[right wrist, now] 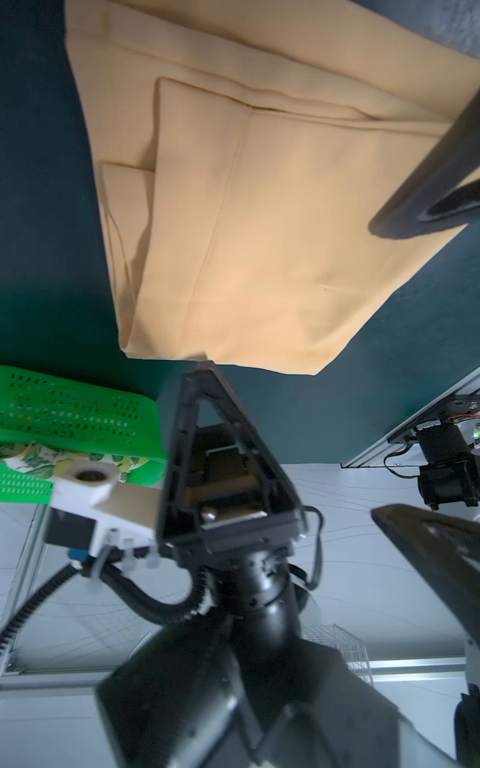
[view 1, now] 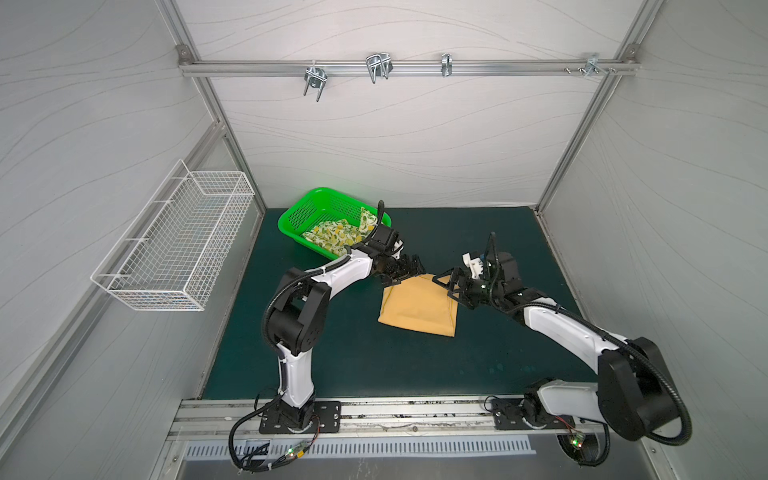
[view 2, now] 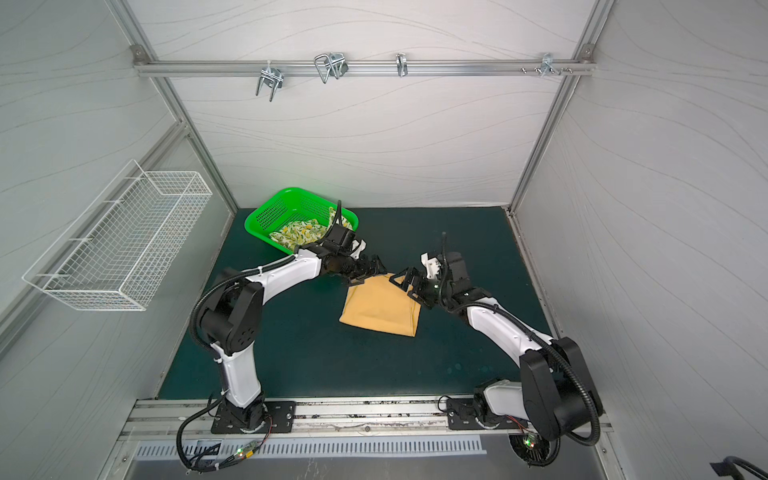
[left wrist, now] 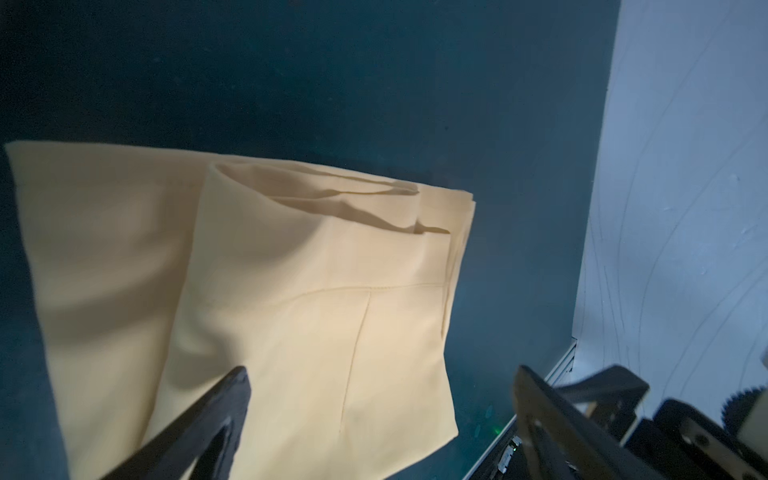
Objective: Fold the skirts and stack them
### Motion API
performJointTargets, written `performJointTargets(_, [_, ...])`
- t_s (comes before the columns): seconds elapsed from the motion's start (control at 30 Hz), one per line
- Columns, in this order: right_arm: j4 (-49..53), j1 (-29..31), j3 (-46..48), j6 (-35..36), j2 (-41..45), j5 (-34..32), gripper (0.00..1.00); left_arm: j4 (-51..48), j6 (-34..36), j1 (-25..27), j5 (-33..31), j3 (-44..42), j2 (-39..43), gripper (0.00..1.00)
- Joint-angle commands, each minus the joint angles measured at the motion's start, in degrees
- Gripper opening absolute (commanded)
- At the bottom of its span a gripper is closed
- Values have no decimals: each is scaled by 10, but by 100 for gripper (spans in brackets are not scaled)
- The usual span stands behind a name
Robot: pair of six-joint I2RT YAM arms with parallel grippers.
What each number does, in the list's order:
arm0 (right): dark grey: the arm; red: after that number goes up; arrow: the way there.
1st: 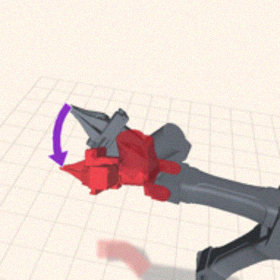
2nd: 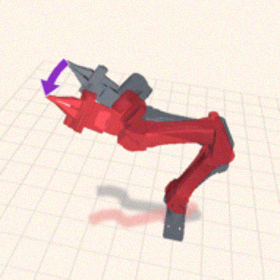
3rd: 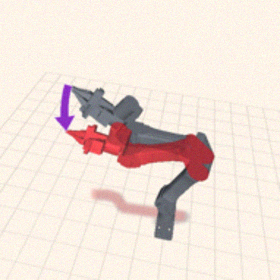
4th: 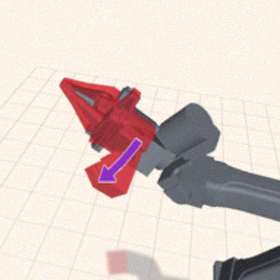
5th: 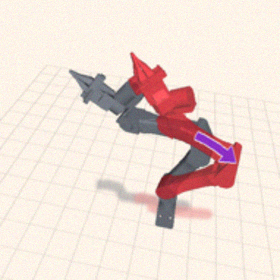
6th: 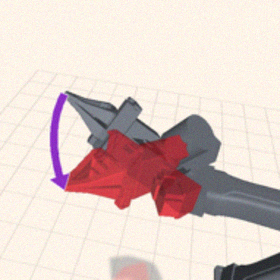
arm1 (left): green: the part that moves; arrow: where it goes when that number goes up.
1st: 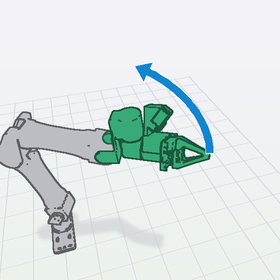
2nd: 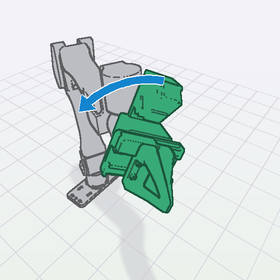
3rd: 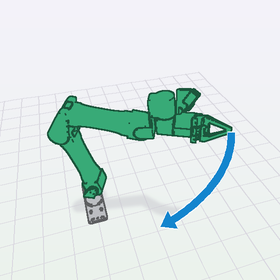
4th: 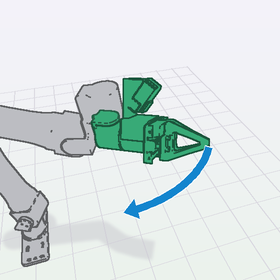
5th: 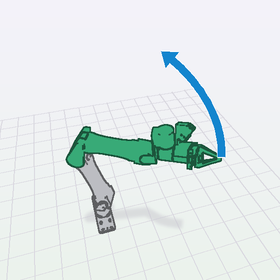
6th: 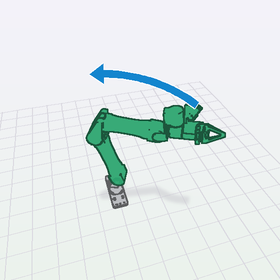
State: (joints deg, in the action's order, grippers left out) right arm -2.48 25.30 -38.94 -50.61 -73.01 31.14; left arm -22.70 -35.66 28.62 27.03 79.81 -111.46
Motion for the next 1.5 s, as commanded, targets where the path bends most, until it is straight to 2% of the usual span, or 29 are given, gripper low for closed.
performJointTargets(0.0, [-3,24,16,-12,17,-26,99,-21,10,-6,20,47,-32,99])
performJointTargets(0.23, [-63,77,56,-32,-28,-56,99,-19,9,-15,24,70,-73,99])
performJointTargets(0.47, [-105,103,94,-49,-63,-79,99,-15,12,-18,22,58,-82,99])
performJointTargets(0.77, [-120,140,184,-78,-13,-141,99,-15,11,-23,25,62,-95,99])
performJointTargets(0.97, [-120,141,203,-74,-17,-140,99,-16,12,-23,34,66,-98,99])
performJointTargets(1.1, [-45,141,175,-43,22,-162,99,-20,16,-23,37,62,-76,99])
performJointTargets(1.33, [150,135,79,63,123,-265,99,-44,21,-23,44,58,13,99])
performJointTargets(1.47, [190,97,47,99,117,-256,99,-61,19,-23,39,50,67,99])
